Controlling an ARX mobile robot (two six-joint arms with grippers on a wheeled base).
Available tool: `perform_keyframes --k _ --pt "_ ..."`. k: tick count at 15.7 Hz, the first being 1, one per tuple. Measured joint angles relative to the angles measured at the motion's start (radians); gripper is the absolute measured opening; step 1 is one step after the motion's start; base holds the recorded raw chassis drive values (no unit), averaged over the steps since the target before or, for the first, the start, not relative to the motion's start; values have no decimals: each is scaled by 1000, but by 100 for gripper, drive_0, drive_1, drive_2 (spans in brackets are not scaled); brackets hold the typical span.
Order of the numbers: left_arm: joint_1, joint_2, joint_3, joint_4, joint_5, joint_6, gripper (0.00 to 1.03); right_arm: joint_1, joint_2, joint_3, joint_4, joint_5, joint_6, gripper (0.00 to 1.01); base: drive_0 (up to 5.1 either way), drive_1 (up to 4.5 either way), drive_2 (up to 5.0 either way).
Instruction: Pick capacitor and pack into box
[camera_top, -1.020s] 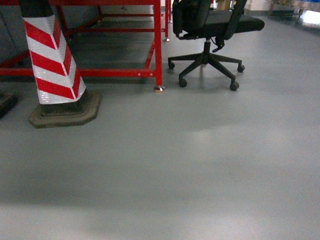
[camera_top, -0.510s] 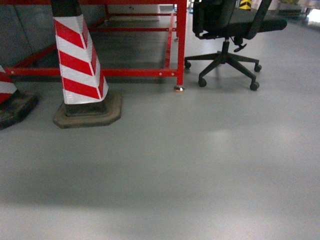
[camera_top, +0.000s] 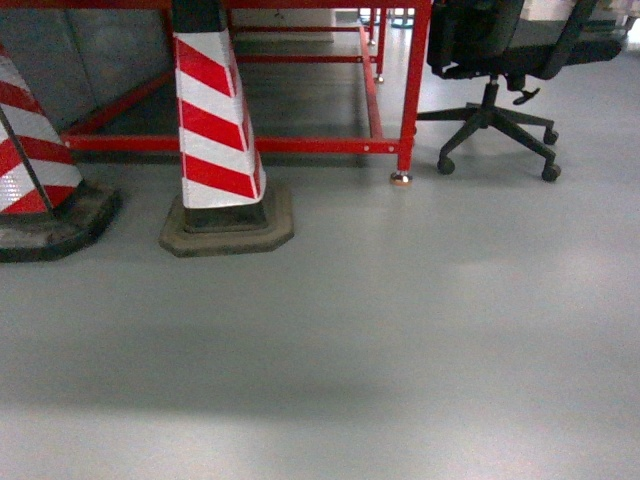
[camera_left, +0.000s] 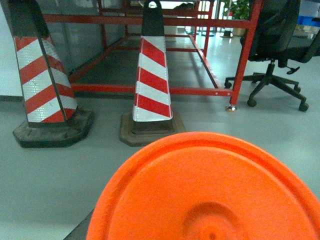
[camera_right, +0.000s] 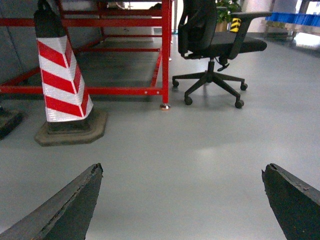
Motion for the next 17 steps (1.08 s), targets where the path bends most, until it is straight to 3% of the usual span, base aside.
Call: perform_keyframes --k 10,17 --pt "0 0 0 0 3 0 43 0 0 0 -7 0 0 98 -488 238 238" --pt "0 0 0 -1 0 0 43 0 0 0 -4 -2 0 98 0 0 0"
